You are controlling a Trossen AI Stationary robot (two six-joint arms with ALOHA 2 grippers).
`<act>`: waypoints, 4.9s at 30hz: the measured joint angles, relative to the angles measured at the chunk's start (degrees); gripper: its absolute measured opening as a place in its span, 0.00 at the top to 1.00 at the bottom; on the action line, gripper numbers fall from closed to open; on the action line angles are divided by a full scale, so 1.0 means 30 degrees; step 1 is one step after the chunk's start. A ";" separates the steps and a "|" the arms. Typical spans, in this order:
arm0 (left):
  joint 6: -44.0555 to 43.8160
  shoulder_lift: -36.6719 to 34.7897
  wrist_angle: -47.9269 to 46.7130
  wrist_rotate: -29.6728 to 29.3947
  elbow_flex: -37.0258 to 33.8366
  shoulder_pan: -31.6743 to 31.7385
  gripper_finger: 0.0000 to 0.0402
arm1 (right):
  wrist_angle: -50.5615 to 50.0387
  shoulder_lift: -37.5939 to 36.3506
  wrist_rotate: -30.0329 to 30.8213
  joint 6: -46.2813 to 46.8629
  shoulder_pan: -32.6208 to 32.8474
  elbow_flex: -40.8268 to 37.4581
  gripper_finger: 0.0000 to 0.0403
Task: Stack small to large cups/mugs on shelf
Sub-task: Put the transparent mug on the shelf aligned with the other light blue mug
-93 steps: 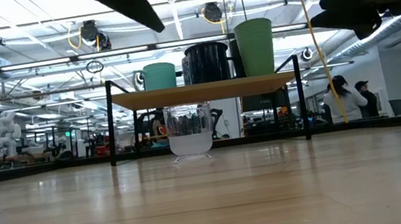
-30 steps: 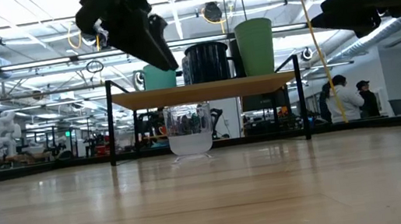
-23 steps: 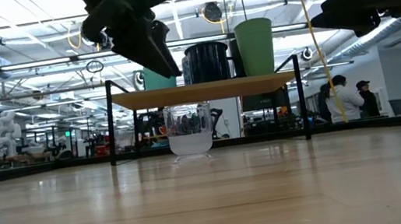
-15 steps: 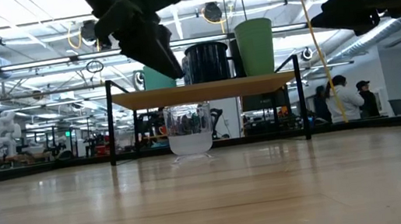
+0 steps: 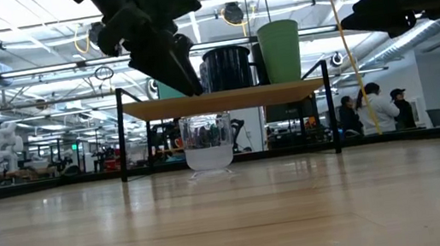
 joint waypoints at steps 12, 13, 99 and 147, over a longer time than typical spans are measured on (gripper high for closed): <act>0.0624 0.0494 -0.0446 0.0638 -0.0011 0.0630 0.56 | 0.0000 0.0000 0.0000 0.0000 0.0000 0.0000 0.53; 0.0762 0.0549 -0.0423 0.0756 0.0015 0.0657 0.56 | -0.0006 -0.0001 0.0000 0.0000 0.0000 0.0000 0.53; 1.1961 -0.4801 -1.0831 0.0581 0.7978 -0.1163 1.00 | 0.0117 0.0000 -0.0004 -0.0554 0.0007 0.0000 0.53; 0.0682 -0.4801 -0.8534 -0.3113 0.7978 -0.2010 1.00 | 0.0120 0.0000 -0.0007 -0.0707 0.0007 0.0000 0.53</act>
